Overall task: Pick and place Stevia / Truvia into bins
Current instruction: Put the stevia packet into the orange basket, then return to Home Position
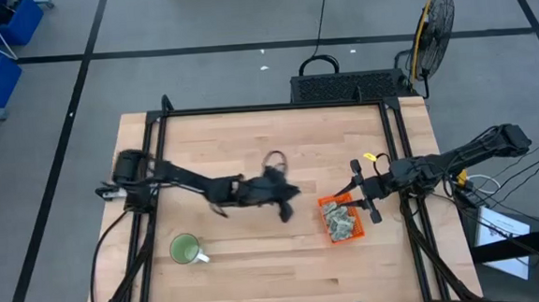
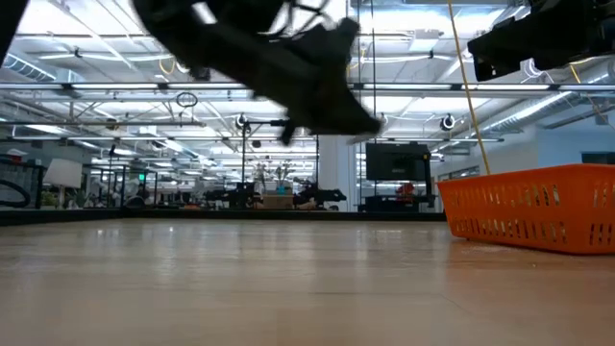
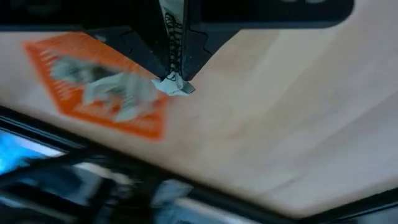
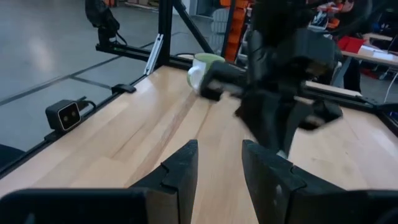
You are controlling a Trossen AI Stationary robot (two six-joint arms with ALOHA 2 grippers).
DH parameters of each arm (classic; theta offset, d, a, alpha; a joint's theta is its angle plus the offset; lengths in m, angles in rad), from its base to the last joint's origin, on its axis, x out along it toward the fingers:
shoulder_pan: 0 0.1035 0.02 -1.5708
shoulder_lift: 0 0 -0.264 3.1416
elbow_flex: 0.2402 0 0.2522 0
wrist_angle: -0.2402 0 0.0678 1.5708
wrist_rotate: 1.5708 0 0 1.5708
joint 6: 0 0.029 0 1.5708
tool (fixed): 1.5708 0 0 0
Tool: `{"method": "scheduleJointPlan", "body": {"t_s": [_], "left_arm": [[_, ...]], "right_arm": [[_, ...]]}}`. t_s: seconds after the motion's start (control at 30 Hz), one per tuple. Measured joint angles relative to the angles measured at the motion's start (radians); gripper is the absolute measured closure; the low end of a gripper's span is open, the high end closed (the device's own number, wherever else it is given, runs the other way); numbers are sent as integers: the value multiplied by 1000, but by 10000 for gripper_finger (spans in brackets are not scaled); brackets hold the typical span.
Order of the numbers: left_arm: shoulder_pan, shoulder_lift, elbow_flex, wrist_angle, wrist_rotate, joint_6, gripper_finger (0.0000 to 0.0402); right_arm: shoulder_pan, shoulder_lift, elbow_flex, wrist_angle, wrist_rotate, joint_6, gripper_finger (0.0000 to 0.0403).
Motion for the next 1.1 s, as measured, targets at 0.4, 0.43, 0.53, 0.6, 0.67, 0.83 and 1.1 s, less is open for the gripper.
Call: {"method": "scheduleJointPlan", "body": {"t_s": [0.4, 0.43, 0.53, 0.6, 0.67, 0.83, 1.1], "left_arm": [[-13, 415, 597, -309, 238, 247, 360], [-12, 425, 621, -360, 236, 256, 359], [-14, 429, 649, -444, 216, 276, 349], [-17, 429, 652, -432, 211, 295, 330], [-21, 427, 652, -403, 211, 309, 305], [-33, 424, 653, -379, 167, 357, 243], [-37, 270, 654, -565, 120, 379, 222]], "right_arm": [[0, 0, 0, -4, 0, -1, 284], [0, 0, 0, -7, 0, -1, 284], [0, 0, 0, -14, 0, -1, 284], [0, 0, 0, -17, 0, -1, 284], [0, 0, 0, -17, 0, -1, 284], [0, 0, 0, -17, 0, -1, 284], [0, 0, 0, -37, 1, 1, 284]]}}
